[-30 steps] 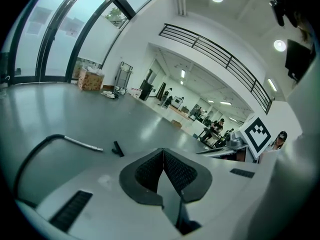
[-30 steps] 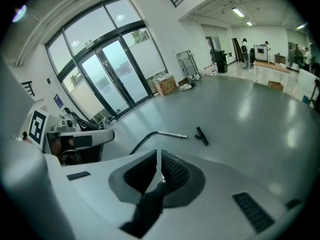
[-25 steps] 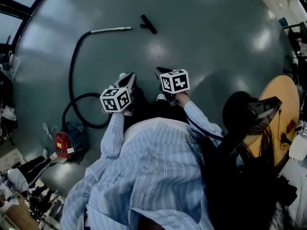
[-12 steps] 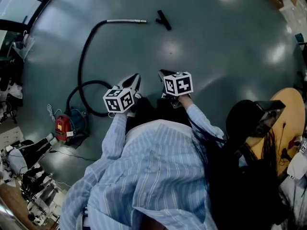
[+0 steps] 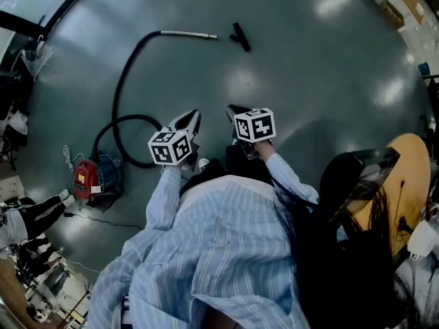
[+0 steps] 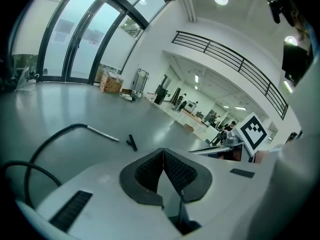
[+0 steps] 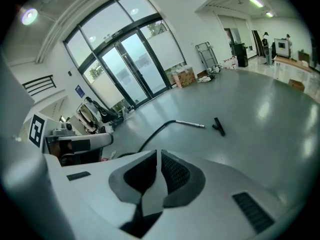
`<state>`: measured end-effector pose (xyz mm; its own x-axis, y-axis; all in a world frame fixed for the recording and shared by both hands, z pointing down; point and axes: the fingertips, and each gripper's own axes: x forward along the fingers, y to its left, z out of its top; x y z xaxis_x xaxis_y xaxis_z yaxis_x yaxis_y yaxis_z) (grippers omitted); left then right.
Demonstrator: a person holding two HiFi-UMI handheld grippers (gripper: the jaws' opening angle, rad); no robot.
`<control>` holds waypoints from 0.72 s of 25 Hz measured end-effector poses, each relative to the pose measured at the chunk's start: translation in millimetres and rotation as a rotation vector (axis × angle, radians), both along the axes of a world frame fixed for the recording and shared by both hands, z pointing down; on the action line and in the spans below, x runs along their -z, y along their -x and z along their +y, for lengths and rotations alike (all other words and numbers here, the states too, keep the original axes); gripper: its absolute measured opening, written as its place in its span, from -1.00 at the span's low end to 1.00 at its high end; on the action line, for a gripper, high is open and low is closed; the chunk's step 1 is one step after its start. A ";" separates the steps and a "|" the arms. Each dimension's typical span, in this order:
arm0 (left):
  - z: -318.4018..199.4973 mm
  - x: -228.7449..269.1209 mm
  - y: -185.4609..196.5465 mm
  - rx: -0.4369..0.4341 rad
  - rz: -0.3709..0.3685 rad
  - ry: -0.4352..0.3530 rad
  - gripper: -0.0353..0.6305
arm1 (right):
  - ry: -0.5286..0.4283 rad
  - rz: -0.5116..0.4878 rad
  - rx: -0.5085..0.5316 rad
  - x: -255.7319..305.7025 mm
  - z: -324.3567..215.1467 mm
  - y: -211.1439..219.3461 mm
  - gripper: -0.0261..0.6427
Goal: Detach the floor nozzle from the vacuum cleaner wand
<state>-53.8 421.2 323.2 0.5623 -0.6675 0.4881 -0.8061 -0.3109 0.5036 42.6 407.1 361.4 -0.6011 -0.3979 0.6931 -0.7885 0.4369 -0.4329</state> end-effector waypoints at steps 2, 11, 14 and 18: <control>9.9 -0.2 13.6 -0.004 0.001 -0.003 -0.87 | 0.003 -0.001 0.008 -0.9 12.4 14.8 -0.82; 47.7 -1.4 57.3 -0.046 0.017 -0.024 -0.87 | -0.003 0.023 -0.026 5.6 52.6 56.3 -0.82; 57.9 -3.1 64.9 -0.043 0.029 -0.021 -0.87 | 0.008 0.008 -0.035 1.7 65.2 62.3 -0.82; 63.2 -3.7 71.5 -0.043 0.042 -0.021 -0.87 | 0.011 0.012 -0.045 4.2 71.0 66.9 -0.82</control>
<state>-125.3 484.4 326.9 0.6104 -0.6521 0.4496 -0.7700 -0.3556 0.5297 -24.3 478.2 357.2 -0.5744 -0.4164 0.7048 -0.8123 0.3965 -0.4278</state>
